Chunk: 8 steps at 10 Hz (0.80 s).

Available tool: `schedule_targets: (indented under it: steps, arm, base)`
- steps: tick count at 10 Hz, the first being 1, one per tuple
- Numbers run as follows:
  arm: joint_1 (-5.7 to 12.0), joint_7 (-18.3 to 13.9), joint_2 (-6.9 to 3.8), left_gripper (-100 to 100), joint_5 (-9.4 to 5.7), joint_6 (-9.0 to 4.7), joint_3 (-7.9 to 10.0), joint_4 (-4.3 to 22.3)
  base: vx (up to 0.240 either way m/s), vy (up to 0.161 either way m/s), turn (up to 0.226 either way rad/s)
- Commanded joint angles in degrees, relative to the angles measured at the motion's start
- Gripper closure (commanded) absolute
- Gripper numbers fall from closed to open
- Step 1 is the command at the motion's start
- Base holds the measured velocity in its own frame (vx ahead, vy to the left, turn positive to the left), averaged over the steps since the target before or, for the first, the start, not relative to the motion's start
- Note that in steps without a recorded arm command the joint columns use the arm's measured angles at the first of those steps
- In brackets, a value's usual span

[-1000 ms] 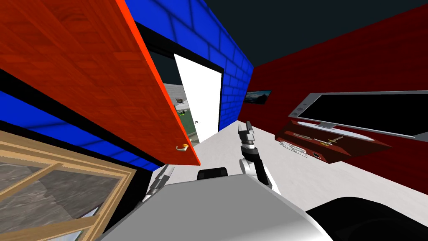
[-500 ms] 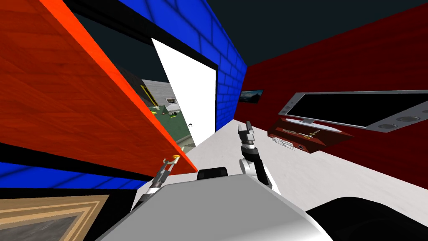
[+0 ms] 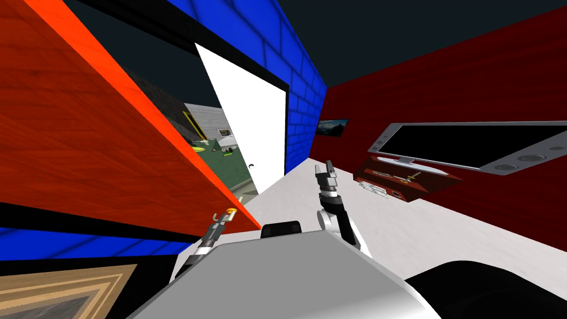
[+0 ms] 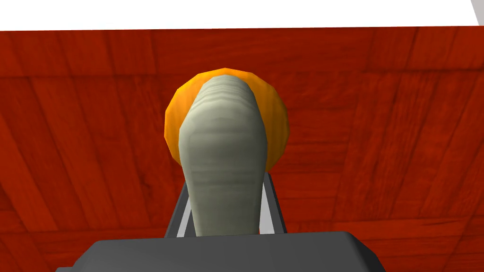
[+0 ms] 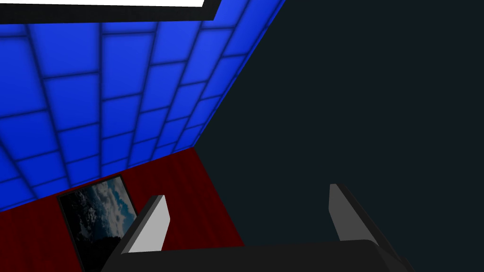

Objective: Pull the door open

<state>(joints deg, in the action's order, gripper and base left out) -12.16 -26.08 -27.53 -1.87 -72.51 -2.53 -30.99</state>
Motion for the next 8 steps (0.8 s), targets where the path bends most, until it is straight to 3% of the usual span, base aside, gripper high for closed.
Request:
schedule_targets:
  steps: [1, 3, 4, 5, 8]
  arm:
    - [-0.05, -0.03, 0.02, 100, 0.00, -0.17, -0.01, -0.04]
    - [-0.05, -0.03, 0.02, 100, 0.00, -0.17, -0.01, -0.04]
    - [-0.15, -0.01, 1.00, 100, 1.45, 1.39, 0.64, -1.58]
    - [-0.17, -0.01, 1.20, 100, 1.74, 1.68, 0.78, -1.90]
    - [-0.37, -0.07, 2.99, 100, 4.52, 4.44, 2.06, -4.96]
  base:
    - [-0.009, 0.002, -0.002]
    - [0.000, 0.000, 0.000]
    - [-0.029, 0.020, -0.119]
    - [-0.053, 0.033, -0.107]
    - [-0.090, 0.046, -0.116]
